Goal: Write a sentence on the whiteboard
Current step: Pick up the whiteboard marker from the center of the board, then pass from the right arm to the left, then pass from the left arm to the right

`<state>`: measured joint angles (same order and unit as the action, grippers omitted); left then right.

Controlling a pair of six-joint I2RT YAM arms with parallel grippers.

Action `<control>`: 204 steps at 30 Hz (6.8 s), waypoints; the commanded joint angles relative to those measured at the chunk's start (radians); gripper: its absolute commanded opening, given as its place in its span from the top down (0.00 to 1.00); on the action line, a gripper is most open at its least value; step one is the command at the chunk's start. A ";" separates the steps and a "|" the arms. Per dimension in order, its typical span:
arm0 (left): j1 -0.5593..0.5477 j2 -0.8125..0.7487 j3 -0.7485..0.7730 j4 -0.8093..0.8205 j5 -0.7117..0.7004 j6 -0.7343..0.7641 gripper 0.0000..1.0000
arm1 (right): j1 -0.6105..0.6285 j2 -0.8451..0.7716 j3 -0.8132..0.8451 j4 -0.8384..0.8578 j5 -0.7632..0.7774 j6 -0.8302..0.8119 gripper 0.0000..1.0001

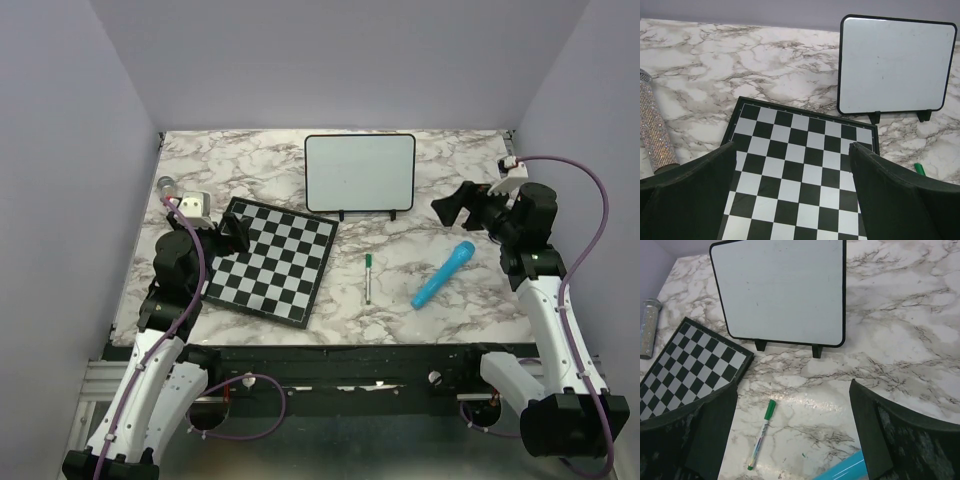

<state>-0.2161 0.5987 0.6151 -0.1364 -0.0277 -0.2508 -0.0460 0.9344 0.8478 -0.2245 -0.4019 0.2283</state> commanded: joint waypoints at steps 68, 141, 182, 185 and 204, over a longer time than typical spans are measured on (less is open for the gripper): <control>0.004 0.064 0.032 0.064 0.343 -0.047 0.01 | 0.664 0.959 0.390 -0.670 0.149 -1.596 0.92; -0.436 0.940 -0.012 0.661 0.667 -0.562 0.57 | 0.667 0.526 0.108 -0.319 -0.061 -1.282 0.96; -0.597 0.377 -0.270 0.709 0.483 -0.027 1.00 | 0.517 0.443 0.183 -0.641 -0.755 -1.273 0.25; -0.598 0.380 -0.273 0.733 0.483 -0.041 1.00 | 0.538 0.461 0.192 -0.645 -0.744 -1.265 0.41; -0.614 0.389 -0.362 1.009 0.479 -0.188 0.57 | 0.563 0.472 0.211 -0.659 -0.781 -1.256 0.99</control>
<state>-0.8272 1.0073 0.2871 0.6960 0.4881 -0.3878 0.5018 1.4086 1.0275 -0.8478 -1.0985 -1.0241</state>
